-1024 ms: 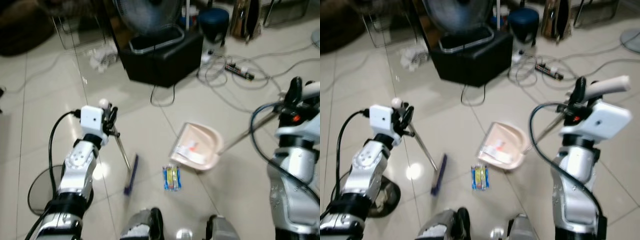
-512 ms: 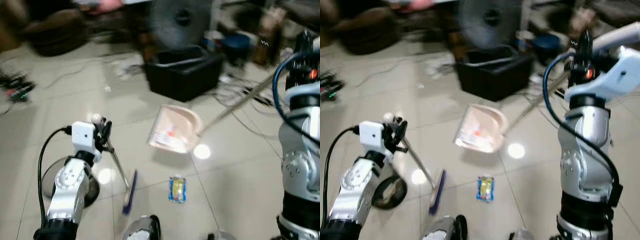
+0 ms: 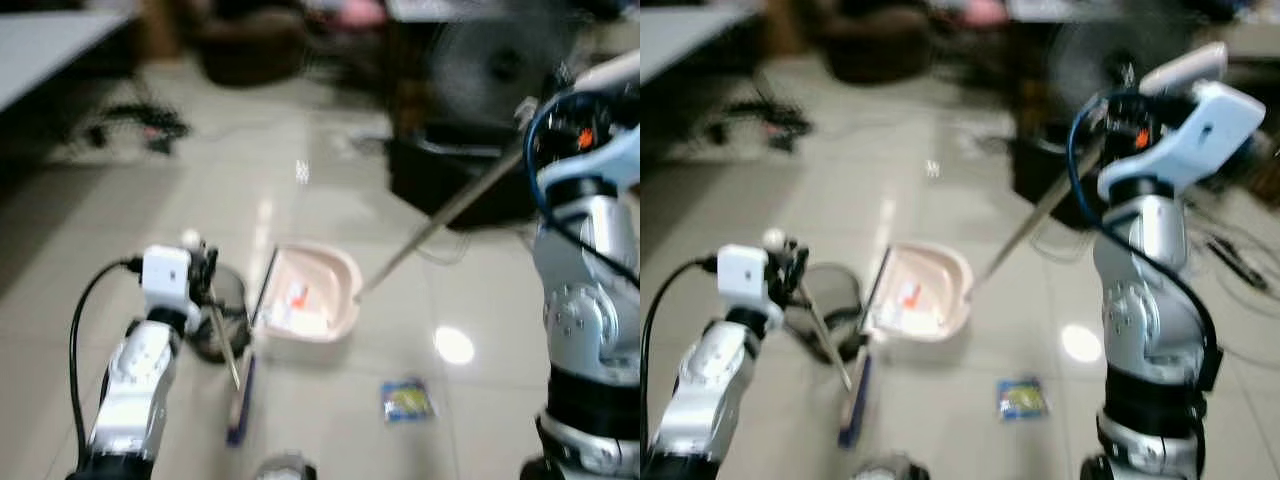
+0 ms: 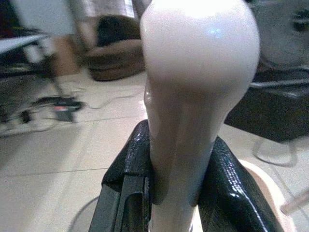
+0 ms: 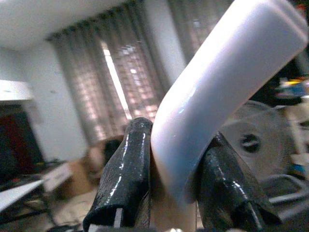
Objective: Sweep floor
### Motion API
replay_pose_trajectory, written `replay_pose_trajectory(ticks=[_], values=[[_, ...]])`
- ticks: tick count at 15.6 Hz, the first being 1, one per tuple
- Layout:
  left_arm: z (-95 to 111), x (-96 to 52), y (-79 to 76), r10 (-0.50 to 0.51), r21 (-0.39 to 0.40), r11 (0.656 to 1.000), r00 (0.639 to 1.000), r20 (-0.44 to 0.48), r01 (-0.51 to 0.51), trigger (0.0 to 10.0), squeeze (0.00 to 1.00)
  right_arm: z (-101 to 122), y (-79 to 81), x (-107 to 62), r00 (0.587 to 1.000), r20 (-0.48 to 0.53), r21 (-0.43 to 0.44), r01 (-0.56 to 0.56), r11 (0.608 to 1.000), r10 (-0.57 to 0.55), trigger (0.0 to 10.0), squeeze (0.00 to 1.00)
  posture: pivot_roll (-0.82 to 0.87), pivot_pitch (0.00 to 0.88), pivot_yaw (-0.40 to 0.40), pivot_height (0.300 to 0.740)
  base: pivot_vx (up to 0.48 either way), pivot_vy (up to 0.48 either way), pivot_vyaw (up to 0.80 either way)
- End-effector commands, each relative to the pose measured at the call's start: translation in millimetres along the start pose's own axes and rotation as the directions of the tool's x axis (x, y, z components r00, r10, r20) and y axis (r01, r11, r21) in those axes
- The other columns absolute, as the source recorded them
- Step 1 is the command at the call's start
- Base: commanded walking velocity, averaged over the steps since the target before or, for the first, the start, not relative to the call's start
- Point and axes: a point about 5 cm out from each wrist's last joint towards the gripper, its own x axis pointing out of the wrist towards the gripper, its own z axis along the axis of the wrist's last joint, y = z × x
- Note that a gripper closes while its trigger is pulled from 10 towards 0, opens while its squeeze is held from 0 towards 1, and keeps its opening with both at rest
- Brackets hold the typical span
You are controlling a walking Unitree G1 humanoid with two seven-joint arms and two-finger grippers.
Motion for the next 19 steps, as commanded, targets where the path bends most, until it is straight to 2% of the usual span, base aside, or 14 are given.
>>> replay_pose_trajectory(ticks=[1, 4, 9, 13, 19], values=[[19.5, 4.2, -1.4, 0.005, 0.022, 1.000, 0.997, 0.072, -0.007, 10.0, 0.00, 10.2, -0.2, 5.2, 0.999, 0.041, 0.020, -0.001, 1.000, 0.000, 10.0, 0.00, 0.02, 0.000, 0.057, 0.740, 0.000, 0.000, 0.80], [25.0, 1.7, -3.5, -0.005, 0.063, 0.998, 0.996, 0.085, -0.001, 10.0, 0.00, 8.6, -1.8, 7.2, 0.999, 0.034, 0.035, 0.009, 0.999, -0.010, 10.0, 0.00, 0.02, 0.000, 0.052, 0.740, 0.000, 0.000, 0.80], [25.6, 4.3, -4.5, 0.024, 0.050, 0.998, 0.995, 0.096, -0.028, 10.0, 0.00, 9.0, -9.0, 13.2, 0.997, 0.051, 0.050, 0.060, 0.997, -0.063, 10.0, 0.00, 0.01, 0.001, 0.059, 0.740, 0.000, 0.000, 0.80], [24.6, 6.6, -12.1, -0.001, 0.059, 0.998, 0.996, 0.086, -0.004, 10.0, 0.00, 5.0, -12.5, 12.4, 0.995, 0.045, 0.075, 0.088, 0.993, -0.091, 10.0, 0.00, 0.01, 0.017, 0.056, 0.740, 0.329, 0.000, 0.00], [20.7, 5.2, -9.5, 0.008, 0.046, 0.999, 0.998, 0.067, -0.011, 10.0, 0.00, 5.3, -19.0, 15.9, 0.990, 0.057, 0.102, 0.126, 0.987, -0.132, 10.0, 0.00, -0.01, 0.029, 0.069, 0.740, 0.383, 0.000, 0.00]])
